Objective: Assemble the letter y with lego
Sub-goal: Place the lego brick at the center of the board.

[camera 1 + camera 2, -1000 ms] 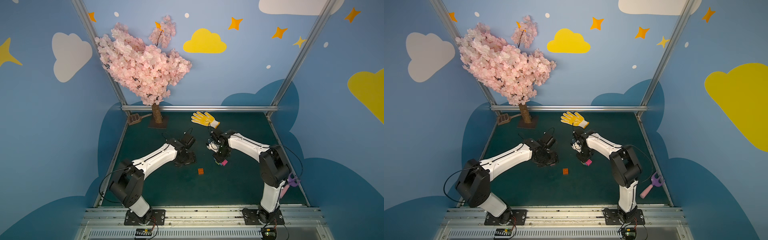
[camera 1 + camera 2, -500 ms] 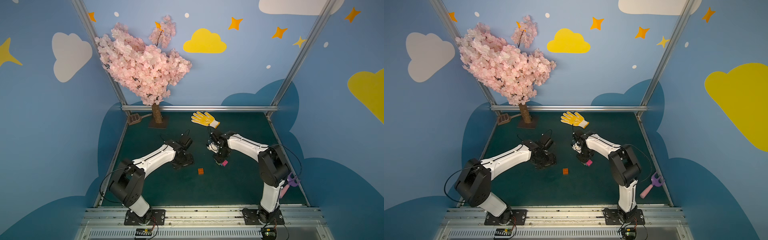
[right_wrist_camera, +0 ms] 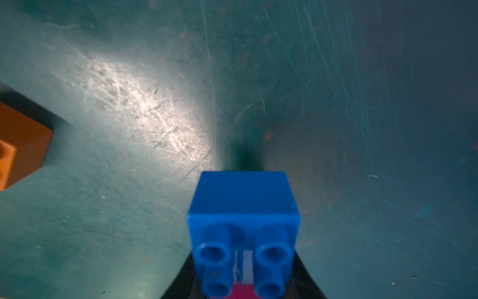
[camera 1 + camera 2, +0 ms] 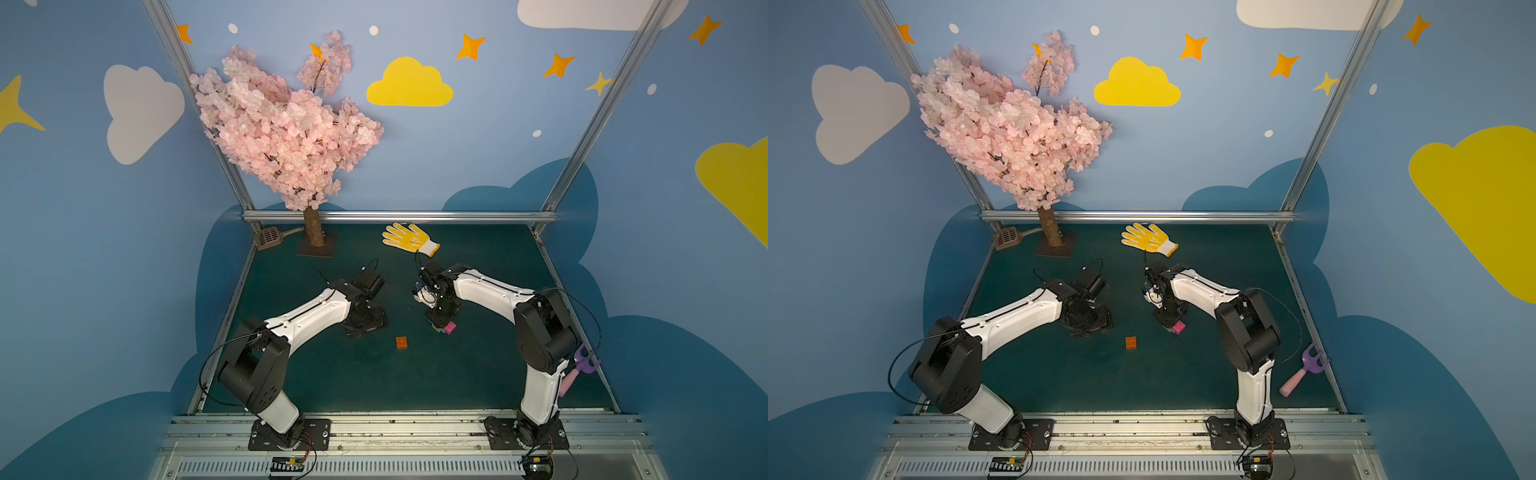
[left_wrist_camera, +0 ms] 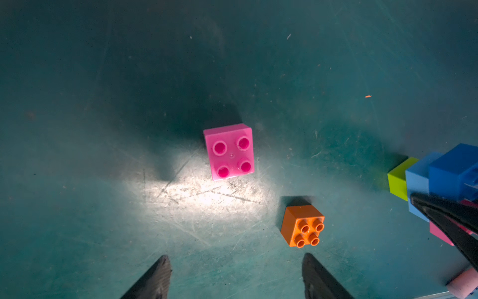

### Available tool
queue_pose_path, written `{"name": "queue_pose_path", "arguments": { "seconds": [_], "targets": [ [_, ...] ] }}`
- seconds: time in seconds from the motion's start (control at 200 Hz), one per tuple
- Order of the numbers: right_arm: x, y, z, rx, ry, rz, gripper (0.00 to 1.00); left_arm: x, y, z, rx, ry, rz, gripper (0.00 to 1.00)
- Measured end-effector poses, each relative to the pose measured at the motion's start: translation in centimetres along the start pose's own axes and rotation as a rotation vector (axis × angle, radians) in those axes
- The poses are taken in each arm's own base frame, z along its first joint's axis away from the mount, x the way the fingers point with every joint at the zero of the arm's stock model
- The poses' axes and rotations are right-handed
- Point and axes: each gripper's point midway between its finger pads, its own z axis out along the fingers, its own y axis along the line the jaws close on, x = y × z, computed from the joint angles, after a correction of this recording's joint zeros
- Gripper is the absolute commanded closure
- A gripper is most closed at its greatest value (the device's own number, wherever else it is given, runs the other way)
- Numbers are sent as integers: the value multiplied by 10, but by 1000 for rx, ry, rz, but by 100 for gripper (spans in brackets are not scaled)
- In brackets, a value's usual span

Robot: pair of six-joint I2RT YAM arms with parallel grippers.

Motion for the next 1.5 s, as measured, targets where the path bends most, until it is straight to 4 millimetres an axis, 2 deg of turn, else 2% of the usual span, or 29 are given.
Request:
{"name": "queue_pose_path", "arguments": {
  "seconds": [0.215, 0.34, 0.451, 0.821, 0.941, 1.332, 1.502],
  "targets": [
    [-1, 0, 0, -1, -6, 4, 76, 0, 0, 0, 0, 0, 10, 20],
    [-2, 0, 0, -2, -10, 7, 74, 0, 1, 0, -4, -1, 24, 10],
    [-3, 0, 0, -2, -12, 12, 72, -1, 2, 0, -11, -6, 33, 6],
    [-4, 0, 0, 0, -18, 20, 63, -3, 5, 0, -28, -16, 50, 3],
    [-6, -1, 0, 1, -26, 21, 57, -3, 5, 0, -28, -16, 56, 1],
    [-10, -1, 1, 4, -38, 24, 59, -3, 5, 0, -28, -16, 62, 1],
    [-10, -1, 8, 2, -26, 24, 60, -3, 5, 0, -28, -16, 62, 1]
  ]
}}
